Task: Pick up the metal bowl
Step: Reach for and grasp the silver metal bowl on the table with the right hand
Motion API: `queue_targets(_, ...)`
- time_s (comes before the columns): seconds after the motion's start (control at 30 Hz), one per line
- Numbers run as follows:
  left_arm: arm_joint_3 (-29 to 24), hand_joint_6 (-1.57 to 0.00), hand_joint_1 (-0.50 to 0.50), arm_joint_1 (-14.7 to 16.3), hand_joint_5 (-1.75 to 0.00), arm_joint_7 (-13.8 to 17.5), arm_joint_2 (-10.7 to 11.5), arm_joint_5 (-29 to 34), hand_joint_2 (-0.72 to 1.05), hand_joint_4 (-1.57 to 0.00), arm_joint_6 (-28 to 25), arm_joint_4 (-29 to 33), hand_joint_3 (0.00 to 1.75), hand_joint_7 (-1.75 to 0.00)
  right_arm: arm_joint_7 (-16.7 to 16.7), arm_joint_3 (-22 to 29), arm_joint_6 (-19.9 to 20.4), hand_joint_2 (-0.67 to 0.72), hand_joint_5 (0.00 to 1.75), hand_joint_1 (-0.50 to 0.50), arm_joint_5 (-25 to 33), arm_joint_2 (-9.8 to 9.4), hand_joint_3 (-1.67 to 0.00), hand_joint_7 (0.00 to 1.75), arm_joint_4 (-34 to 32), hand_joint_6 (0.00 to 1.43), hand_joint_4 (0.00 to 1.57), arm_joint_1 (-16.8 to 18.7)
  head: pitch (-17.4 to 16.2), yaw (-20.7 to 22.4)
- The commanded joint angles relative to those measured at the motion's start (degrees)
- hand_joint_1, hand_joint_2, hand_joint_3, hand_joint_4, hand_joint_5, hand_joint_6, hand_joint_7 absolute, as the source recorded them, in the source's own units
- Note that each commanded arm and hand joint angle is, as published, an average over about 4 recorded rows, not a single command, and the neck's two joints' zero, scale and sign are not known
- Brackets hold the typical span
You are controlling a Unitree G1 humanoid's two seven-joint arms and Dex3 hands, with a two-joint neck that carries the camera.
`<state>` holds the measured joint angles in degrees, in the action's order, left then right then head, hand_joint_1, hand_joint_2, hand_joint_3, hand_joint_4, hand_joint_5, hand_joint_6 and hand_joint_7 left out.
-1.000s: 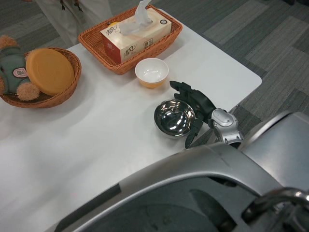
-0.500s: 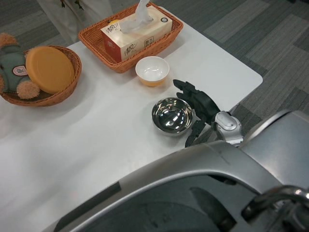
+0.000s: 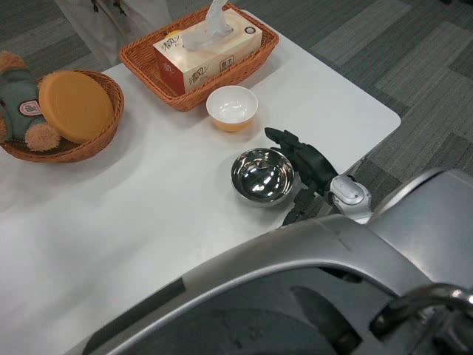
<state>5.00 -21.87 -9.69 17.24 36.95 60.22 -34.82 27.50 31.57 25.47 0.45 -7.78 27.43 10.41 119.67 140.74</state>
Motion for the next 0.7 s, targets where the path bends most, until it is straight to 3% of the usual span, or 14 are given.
queue_targets(0.03,0.1,0.0,-0.5,0.0,0.0,-0.2,0.9,0.1,-0.72,0.0,-0.4,0.0,0.09,0.0,-0.9,-0.6,2.0,0.19,0.29,-0.42,-0.2,0.64,-0.16,0.14,1.6,0.0,0.0,-1.1,0.0,0.0)
queue_targets(0.2,0.2,0.0,-0.5,0.0,0.0,-0.2,0.9,0.1,-0.72,0.0,-0.4,-0.1,0.09,0.0,-2.4,-1.4,3.9,0.15,0.19,-0.42,-1.3,0.94,-0.16,0.14,3.8,0.0,0.0,-2.4,0.2,0.3)
queue_targets(0.5,0.0,0.0,-0.5,0.1,0.0,-0.2,0.8,0.1,-0.72,0.0,-0.4,-0.1,0.09,0.0,-4.2,-1.8,6.4,-0.03,0.29,-0.46,-1.6,1.1,-0.24,0.21,6.8,0.0,0.0,-4.3,0.4,0.8)
queue_targets(0.7,-0.1,0.0,-0.5,0.0,0.0,-0.2,0.8,0.1,-0.72,0.0,-0.4,-0.1,0.09,0.0,-4.2,-1.3,6.7,-0.22,0.44,-0.46,-1.5,1.1,-0.52,0.31,7.5,0.0,0.06,-4.5,0.4,1.0)
